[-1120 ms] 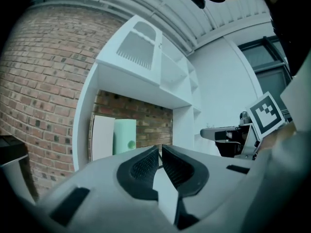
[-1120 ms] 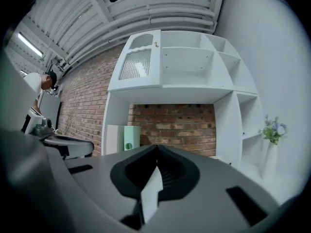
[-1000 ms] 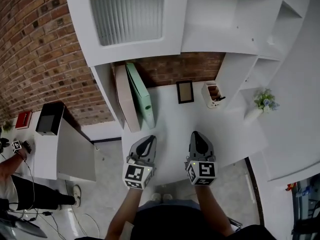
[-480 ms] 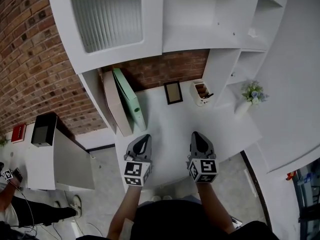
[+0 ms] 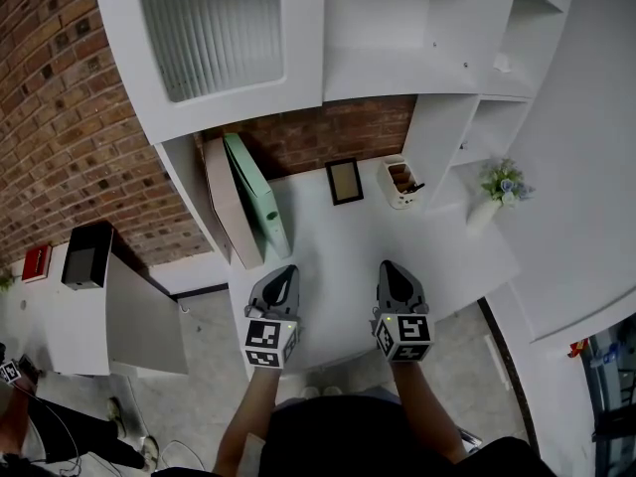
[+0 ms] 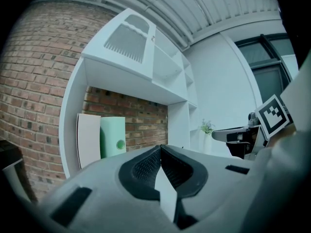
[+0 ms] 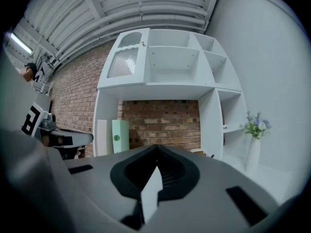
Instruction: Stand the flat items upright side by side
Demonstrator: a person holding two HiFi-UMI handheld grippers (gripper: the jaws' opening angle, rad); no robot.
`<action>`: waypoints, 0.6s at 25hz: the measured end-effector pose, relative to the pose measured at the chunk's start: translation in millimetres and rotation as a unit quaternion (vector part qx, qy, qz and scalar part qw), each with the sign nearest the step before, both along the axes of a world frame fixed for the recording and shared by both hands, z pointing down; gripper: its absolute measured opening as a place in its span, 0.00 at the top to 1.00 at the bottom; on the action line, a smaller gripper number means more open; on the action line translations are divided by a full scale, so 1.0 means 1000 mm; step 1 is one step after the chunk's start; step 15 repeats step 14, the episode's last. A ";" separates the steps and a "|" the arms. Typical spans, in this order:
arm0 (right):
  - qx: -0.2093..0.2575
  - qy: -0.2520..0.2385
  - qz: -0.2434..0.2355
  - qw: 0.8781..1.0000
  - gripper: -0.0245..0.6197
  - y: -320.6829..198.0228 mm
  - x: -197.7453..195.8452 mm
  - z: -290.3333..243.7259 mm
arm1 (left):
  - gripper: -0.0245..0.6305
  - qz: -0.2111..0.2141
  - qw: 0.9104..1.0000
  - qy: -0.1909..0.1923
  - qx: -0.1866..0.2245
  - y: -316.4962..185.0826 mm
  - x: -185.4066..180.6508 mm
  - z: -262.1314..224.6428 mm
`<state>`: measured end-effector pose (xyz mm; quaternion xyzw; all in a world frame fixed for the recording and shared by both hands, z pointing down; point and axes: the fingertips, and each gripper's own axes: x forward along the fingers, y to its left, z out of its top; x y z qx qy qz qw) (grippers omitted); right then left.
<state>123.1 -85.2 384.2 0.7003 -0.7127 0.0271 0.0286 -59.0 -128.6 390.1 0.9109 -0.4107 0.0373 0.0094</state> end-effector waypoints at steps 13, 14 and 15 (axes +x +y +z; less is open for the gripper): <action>-0.008 -0.004 0.001 1.000 0.97 0.000 0.001 0.004 | 0.95 0.004 1.000 -0.006 -0.007 0.001 0.002 0.003; -0.012 -0.004 0.002 1.000 0.97 0.000 0.001 0.004 | 0.95 0.003 1.000 -0.006 -0.009 0.001 0.002 0.004; -0.012 -0.004 0.002 1.000 0.97 0.000 0.001 0.004 | 0.95 0.003 1.000 -0.006 -0.009 0.001 0.002 0.004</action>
